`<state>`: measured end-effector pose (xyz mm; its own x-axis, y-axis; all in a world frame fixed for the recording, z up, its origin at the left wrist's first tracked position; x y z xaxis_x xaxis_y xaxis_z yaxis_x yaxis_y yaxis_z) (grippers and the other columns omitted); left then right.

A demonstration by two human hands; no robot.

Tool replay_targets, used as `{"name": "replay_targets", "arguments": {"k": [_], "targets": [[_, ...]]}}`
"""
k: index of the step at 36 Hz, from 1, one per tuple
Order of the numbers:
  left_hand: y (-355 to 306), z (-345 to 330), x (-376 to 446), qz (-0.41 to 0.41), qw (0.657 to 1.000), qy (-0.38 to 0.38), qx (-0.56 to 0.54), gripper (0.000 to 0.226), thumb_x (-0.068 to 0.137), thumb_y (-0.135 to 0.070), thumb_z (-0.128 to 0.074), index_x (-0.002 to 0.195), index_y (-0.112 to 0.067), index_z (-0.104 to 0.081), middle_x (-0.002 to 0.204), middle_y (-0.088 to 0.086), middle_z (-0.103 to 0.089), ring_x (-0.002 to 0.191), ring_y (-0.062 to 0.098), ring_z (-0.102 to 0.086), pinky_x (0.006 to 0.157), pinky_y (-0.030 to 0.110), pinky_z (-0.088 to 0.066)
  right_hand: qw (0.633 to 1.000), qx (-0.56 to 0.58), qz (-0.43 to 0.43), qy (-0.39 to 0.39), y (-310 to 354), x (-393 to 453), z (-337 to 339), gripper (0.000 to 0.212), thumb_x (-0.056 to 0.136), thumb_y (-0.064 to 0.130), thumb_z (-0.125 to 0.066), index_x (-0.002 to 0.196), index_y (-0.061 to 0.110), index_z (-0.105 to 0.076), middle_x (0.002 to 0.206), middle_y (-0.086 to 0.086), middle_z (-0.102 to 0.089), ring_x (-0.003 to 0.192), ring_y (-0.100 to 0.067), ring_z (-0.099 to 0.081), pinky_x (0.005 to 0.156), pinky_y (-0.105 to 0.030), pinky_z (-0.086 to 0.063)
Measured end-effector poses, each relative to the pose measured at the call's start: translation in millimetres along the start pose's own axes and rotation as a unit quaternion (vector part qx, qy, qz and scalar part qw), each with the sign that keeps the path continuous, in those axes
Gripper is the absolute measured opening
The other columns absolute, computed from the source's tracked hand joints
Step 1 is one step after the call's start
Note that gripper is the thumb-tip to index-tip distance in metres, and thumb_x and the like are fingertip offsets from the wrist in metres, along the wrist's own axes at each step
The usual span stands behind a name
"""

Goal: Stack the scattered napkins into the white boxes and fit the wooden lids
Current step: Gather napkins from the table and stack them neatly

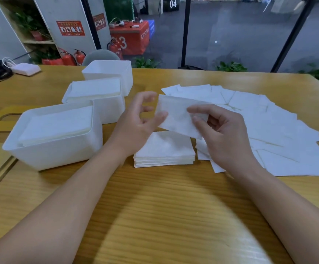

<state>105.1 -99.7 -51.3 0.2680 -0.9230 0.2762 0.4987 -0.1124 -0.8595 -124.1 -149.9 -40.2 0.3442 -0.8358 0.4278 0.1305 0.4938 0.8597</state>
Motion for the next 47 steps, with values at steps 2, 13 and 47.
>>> {"name": "replay_targets", "arguments": {"k": [2, 13, 47], "targets": [[6, 3, 2, 0.046, 0.997, 0.005, -0.064, 0.066, 0.098, -0.056, -0.076, 0.155, -0.038, -0.048, 0.140, -0.014, -0.066, 0.125, 0.003, -0.066, 0.104, 0.034, -0.056, 1.000, 0.018, 0.008, -0.003, 5, -1, -1, 0.023, 0.102, 0.006, -0.070, 0.108, 0.025, -0.082, 0.099, 0.010, -0.079, 0.084, -0.025, -0.070, 0.073, -0.038, -0.056], [3, 15, -6, 0.014, 1.000, 0.013, 0.013, 0.020, 0.103, -0.027, -0.075, 0.123, -0.031, -0.074, 0.058, -0.009, -0.031, 0.054, 0.014, -0.030, 0.060, 0.030, -0.032, 0.997, 0.005, -0.073, 0.010, -12, 2, -2, 0.035, 0.096, 0.021, -0.082, 0.126, 0.032, -0.069, 0.072, 0.004, -0.066, 0.060, -0.015, -0.060, 0.063, -0.036, -0.057], [22, 0, -40, 0.088, 0.940, 0.182, 0.275, 0.065, 0.068, -0.091, -0.064, 0.119, -0.052, -0.052, 0.123, -0.030, -0.045, 0.127, 0.005, -0.038, 0.105, 0.042, -0.045, 0.925, -0.262, -0.064, 0.267, -26, -10, -33, 0.020, 0.096, 0.054, -0.070, 0.099, 0.035, -0.062, 0.092, 0.010, -0.064, 0.090, -0.014, -0.059, 0.081, -0.034, -0.037]]}}
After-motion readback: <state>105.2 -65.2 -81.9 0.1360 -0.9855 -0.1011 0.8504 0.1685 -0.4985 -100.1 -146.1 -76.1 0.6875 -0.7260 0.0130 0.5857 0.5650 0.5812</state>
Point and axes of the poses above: each hand's wrist, its own x-axis towards the middle knuckle, its own z-axis out of the back of the hand, y = z × x, the point moved 7 cm from there along x, towards the middle knuckle
